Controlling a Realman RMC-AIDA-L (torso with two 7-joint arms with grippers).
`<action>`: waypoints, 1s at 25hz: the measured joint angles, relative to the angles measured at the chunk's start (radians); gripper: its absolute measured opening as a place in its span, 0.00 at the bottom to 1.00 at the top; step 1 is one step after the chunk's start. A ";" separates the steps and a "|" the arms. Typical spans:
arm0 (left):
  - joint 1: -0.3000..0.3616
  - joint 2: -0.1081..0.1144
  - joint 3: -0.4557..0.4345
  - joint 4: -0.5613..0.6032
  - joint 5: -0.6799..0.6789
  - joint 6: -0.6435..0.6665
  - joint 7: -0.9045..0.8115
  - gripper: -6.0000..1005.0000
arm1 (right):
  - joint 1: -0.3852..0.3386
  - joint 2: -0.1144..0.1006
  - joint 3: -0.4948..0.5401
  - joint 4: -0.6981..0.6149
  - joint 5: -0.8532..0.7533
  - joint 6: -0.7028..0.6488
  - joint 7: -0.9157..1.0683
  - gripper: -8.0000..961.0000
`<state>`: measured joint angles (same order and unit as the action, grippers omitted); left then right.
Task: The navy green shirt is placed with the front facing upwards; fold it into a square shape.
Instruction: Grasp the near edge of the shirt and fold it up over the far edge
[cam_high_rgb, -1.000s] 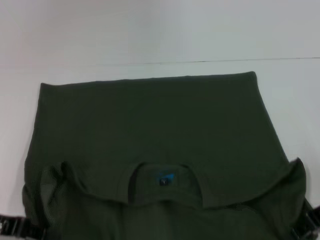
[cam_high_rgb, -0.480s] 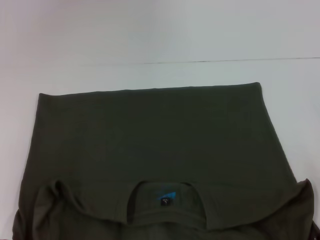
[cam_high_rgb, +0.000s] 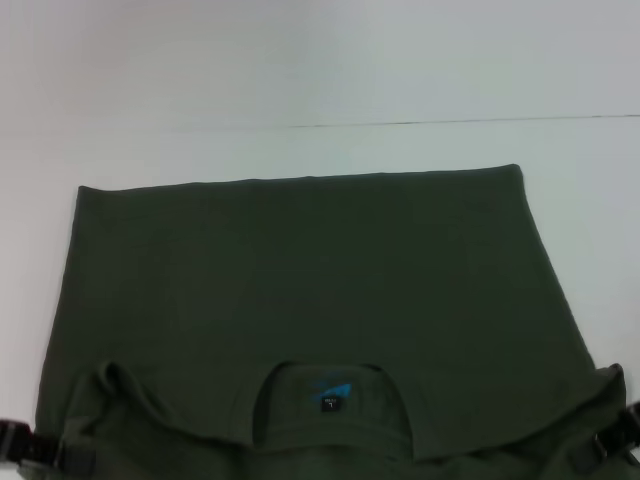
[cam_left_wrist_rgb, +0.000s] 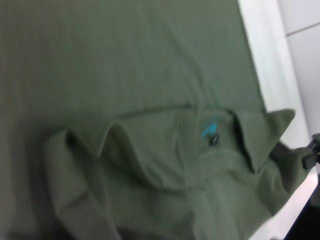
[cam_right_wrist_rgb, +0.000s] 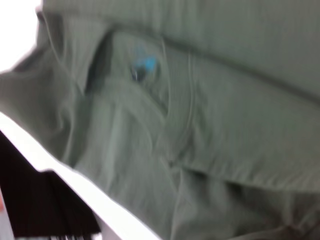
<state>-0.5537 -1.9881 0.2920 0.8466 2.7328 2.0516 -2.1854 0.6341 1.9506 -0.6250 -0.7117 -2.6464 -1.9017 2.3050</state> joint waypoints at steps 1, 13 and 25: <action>-0.005 0.005 -0.015 -0.001 -0.010 0.001 0.003 0.05 | 0.000 -0.005 0.025 0.003 0.000 0.004 -0.005 0.06; -0.031 0.038 -0.151 -0.021 -0.144 -0.092 -0.006 0.05 | 0.009 -0.039 0.223 0.014 0.052 0.134 0.004 0.06; -0.036 0.035 -0.150 -0.133 -0.372 -0.353 0.000 0.05 | 0.001 -0.023 0.221 0.081 0.343 0.423 0.009 0.06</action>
<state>-0.5898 -1.9532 0.1419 0.7136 2.3607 1.6981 -2.1855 0.6354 1.9278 -0.4036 -0.6311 -2.3031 -1.4790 2.3139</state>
